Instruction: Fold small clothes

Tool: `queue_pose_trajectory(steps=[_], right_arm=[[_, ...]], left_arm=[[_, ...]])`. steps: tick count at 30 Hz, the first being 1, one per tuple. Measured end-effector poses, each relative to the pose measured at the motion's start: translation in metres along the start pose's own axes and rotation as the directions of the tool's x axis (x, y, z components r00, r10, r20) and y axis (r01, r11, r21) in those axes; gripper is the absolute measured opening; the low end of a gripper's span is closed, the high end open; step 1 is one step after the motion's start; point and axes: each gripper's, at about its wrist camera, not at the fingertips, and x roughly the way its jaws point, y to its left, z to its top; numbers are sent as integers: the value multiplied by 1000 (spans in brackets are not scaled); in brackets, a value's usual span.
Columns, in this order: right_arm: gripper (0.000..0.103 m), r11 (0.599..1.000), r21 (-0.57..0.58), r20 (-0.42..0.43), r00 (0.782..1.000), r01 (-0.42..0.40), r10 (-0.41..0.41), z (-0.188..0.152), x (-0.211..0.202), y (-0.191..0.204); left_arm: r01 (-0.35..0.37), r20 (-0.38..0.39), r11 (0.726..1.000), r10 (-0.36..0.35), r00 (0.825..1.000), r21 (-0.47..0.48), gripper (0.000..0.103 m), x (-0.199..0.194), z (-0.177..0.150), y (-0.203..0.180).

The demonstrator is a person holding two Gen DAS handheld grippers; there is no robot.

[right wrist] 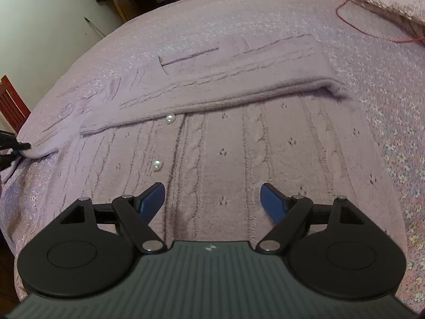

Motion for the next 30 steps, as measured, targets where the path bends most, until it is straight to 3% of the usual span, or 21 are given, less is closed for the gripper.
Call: queue_pose_trajectory(steps=[2, 6, 12, 21, 30], right_arm=[[84, 1000, 8, 1, 1000, -5, 5, 1, -2, -3], [84, 1000, 0, -6, 1000, -10, 10, 1, -4, -7], [84, 1000, 16, -9, 1000, -26, 26, 2, -8, -15], [84, 997, 47, 10, 998, -54, 54, -2, -17, -28], [84, 994, 64, 13, 996, -83, 83, -6, -18, -40]], left_arm=[[1, 20, 1000, -1, 1000, 2, 10, -11, 5, -9], [13, 86, 994, -22, 996, 109, 10, -36, 8, -47], [75, 141, 973, -108, 984, 217, 10, -65, 2, -97], [183, 124, 931, -231, 965, 315, 10, -79, -31, -173], [286, -7, 885, -305, 952, 366, 10, -55, -99, -236]])
